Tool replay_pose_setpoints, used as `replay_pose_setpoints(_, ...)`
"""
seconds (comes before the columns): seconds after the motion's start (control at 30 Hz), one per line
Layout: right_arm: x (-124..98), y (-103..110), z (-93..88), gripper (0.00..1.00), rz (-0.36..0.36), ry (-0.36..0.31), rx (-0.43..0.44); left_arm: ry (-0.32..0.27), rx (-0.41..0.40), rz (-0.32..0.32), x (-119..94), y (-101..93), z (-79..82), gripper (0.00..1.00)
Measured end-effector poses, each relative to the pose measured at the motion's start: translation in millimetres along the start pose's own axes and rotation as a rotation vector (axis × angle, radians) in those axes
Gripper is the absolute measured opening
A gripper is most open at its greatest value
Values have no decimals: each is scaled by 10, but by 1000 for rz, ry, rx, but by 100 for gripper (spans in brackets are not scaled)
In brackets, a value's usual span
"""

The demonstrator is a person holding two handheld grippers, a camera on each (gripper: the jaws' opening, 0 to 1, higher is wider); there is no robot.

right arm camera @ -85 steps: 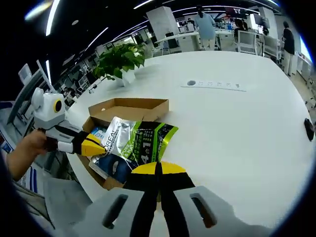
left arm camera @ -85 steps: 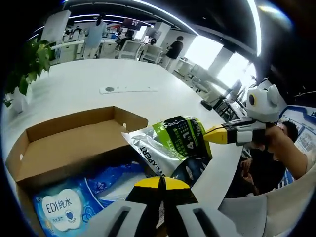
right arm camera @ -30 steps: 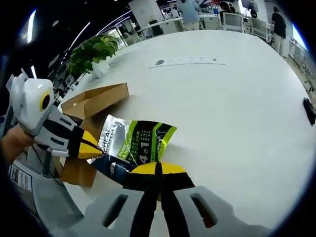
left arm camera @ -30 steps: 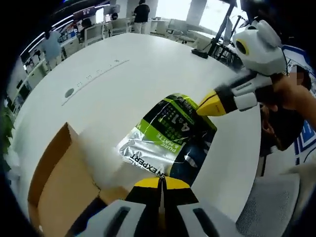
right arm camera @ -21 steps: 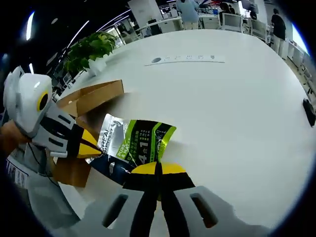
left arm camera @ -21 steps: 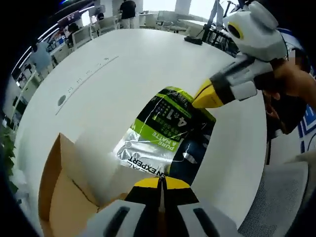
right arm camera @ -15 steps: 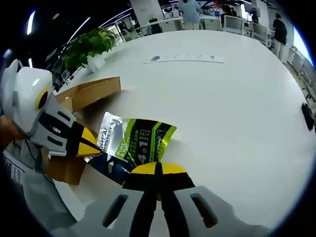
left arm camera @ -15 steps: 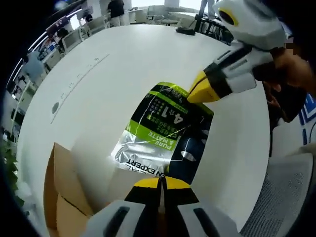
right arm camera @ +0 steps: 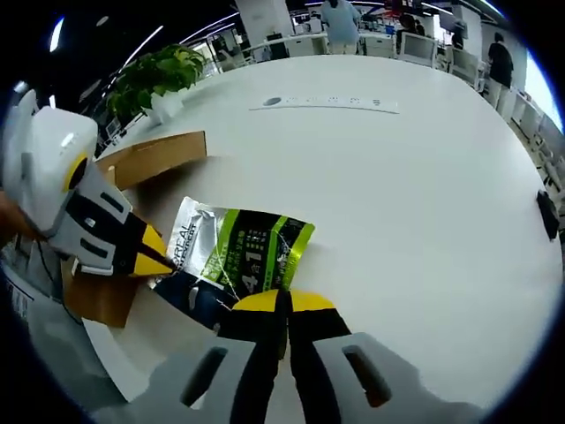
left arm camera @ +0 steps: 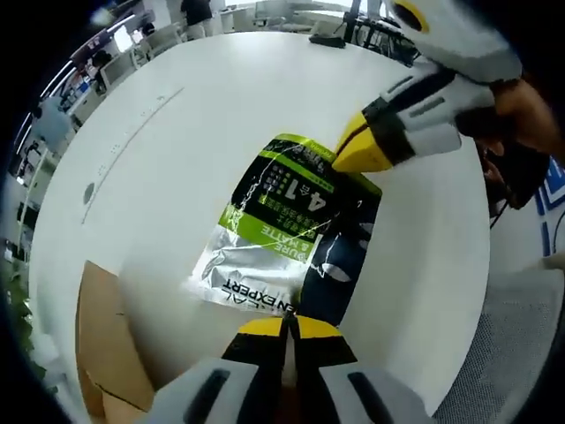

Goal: Operate the shoe box by opening the lid, removing the specified soft item, and placing it in the target area until the item is outside and the box remains undamaged.

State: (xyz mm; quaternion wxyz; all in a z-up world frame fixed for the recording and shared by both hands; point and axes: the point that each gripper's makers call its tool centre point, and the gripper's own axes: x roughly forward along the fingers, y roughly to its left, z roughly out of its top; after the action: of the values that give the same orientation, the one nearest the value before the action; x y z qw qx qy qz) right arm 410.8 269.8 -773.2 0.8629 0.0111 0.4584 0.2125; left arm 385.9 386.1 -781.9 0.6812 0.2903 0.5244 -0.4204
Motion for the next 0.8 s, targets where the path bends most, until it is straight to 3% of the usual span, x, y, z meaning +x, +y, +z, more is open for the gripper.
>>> replay_pose_setpoints(0.33,8,-69,-5,5,-30,-10,-54,23,6,0,-30,-53,-60,13)
replay_pose_setpoints(0.5,-8,-100,-14,8,-30,-14,-35,19,21,5,-86,-73,-50,15)
replay_pose_setpoints(0.8,-127,-76,77,13,-33,-55,-61,-64,-20,17,-299,-67,69,18)
